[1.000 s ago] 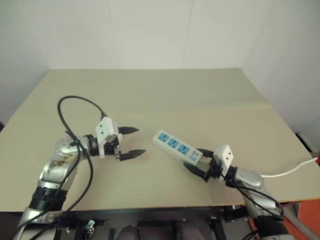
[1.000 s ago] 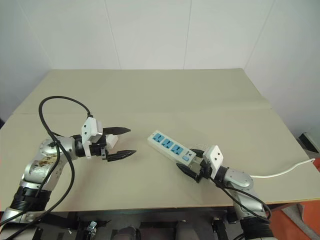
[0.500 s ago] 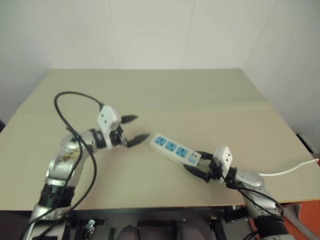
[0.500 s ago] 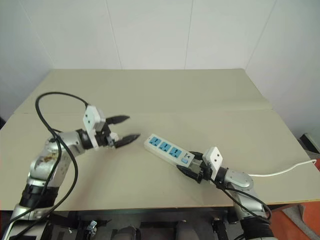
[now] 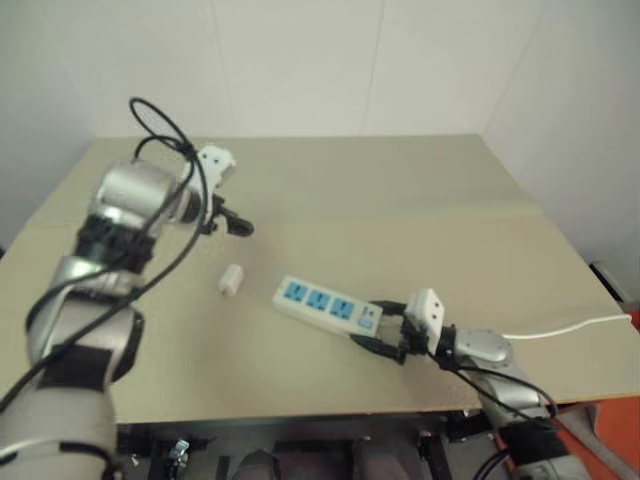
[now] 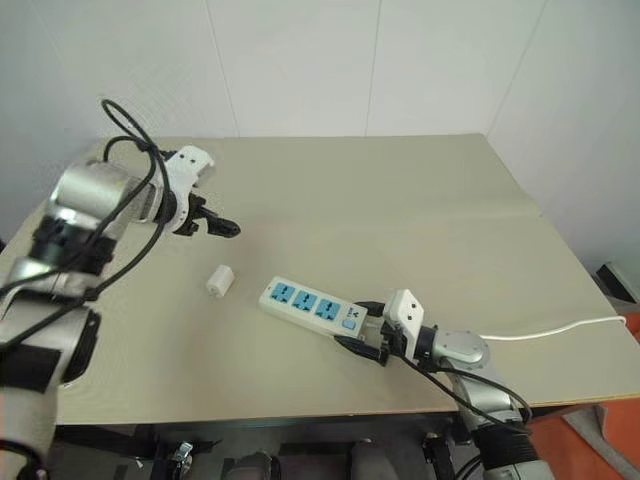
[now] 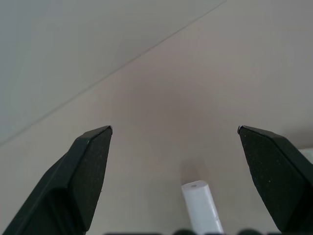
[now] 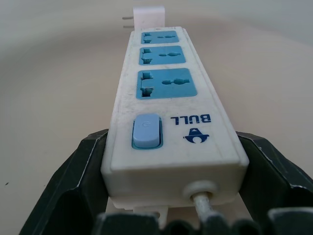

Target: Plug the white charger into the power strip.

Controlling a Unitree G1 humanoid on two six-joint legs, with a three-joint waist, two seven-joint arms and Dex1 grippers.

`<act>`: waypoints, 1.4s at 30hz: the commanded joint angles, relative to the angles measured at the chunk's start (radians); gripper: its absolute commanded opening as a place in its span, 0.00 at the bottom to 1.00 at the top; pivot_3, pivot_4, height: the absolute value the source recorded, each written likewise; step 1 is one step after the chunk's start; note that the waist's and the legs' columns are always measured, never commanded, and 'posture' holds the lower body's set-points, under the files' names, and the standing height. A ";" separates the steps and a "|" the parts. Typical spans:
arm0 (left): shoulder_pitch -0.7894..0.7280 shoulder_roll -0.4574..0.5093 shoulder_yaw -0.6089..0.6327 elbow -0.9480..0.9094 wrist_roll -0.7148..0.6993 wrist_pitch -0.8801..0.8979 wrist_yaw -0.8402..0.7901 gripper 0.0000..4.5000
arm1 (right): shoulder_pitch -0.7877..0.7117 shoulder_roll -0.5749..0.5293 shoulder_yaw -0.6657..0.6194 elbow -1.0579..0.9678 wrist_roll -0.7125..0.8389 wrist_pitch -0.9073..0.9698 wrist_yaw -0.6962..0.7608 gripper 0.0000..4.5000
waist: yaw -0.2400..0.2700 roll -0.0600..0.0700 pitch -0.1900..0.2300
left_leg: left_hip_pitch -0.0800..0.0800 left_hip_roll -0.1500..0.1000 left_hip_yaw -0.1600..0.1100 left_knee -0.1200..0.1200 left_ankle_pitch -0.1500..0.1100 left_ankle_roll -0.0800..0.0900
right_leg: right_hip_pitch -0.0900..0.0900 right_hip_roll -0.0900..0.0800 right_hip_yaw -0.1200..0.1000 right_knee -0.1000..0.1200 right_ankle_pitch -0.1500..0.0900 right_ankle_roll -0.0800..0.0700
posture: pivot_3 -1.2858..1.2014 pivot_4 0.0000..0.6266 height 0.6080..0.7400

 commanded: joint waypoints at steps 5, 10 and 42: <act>-0.168 -0.081 -0.102 0.426 0.154 -0.140 -0.156 1.00 | 0.010 0.027 0.018 -0.024 -0.012 -0.033 -0.024 0.76 | -0.004 0.000 0.000 | -0.001 -0.001 0.001 0.000 0.000 0.000 | 0.000 0.000 0.000 -0.001 0.000 0.000 | 0.52 0.24 1.00; -0.179 -0.134 -0.113 0.559 0.225 -0.202 -0.229 1.00 | 0.025 0.037 0.032 -0.031 -0.026 -0.040 -0.040 0.76 | -0.010 0.000 0.000 | 0.000 0.000 0.000 0.000 0.000 0.000 | 0.000 0.000 0.001 0.001 0.000 0.000 | 0.52 0.24 1.00; -0.132 -0.260 -0.022 0.672 0.393 -0.194 -0.189 1.00 | 0.030 0.073 0.064 0.015 -0.070 -0.081 -0.091 0.76 | -0.019 -0.001 0.000 | 0.000 0.000 0.000 0.000 0.000 0.000 | 0.000 0.000 0.001 0.002 0.000 0.000 | 0.52 0.24 1.00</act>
